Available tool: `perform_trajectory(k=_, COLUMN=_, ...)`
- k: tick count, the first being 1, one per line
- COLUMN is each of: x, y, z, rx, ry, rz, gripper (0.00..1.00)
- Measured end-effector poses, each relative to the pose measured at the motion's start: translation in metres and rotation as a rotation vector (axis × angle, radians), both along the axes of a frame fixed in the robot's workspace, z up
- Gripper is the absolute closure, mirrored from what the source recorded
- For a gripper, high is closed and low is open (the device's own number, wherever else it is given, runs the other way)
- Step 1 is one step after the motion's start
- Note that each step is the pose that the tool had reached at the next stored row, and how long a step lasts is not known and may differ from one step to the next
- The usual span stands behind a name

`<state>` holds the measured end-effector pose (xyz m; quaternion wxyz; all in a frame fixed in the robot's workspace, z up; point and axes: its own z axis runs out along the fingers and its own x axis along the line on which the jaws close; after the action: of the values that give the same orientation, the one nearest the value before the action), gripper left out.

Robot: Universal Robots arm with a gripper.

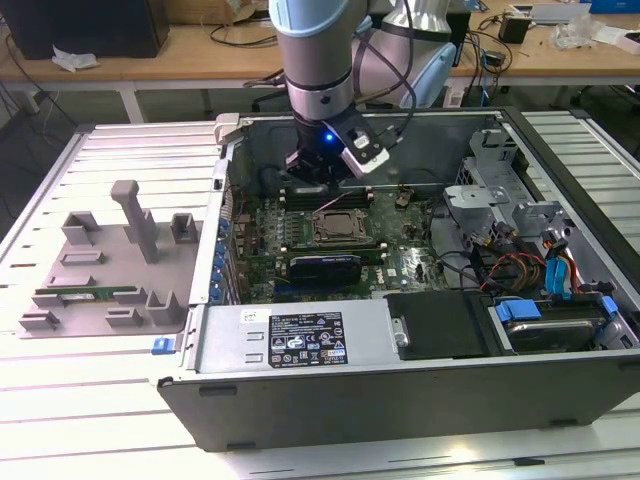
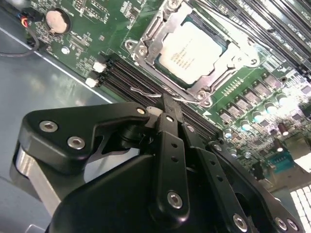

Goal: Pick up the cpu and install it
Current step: 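Install the first cpu locking lever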

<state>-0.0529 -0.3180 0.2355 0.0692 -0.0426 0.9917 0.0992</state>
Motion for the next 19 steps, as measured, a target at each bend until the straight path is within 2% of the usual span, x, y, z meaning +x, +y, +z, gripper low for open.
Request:
perform_trajectory(k=1, x=0.000, y=-0.0001, z=-0.0009, rx=0.0001, ry=-0.0087, rz=-0.001, gripper=0.89)
perform_trajectory(k=2, x=0.000, y=-0.0001, z=-0.0009, rx=-0.0002, ry=-0.0086, rz=-0.001, gripper=0.89)
perform_trajectory(k=4, x=0.000, y=0.0000, z=-0.0024, rx=-0.0002, ry=-0.0087, rz=-0.059, gripper=0.89)
perform_trajectory(k=7, x=0.000, y=0.0000, z=-0.0038, rx=-0.0004, ry=-0.0087, rz=-0.108, gripper=0.89)
perform_trajectory(k=14, x=-0.002, y=0.0057, z=-0.0074, rx=-0.0004, ry=-0.0088, rz=-0.133, gripper=0.89)
perform_trajectory(k=19, x=-0.002, y=0.0064, z=-0.0130, rx=-0.0009, ry=-0.0087, rz=-0.209, gripper=0.89)
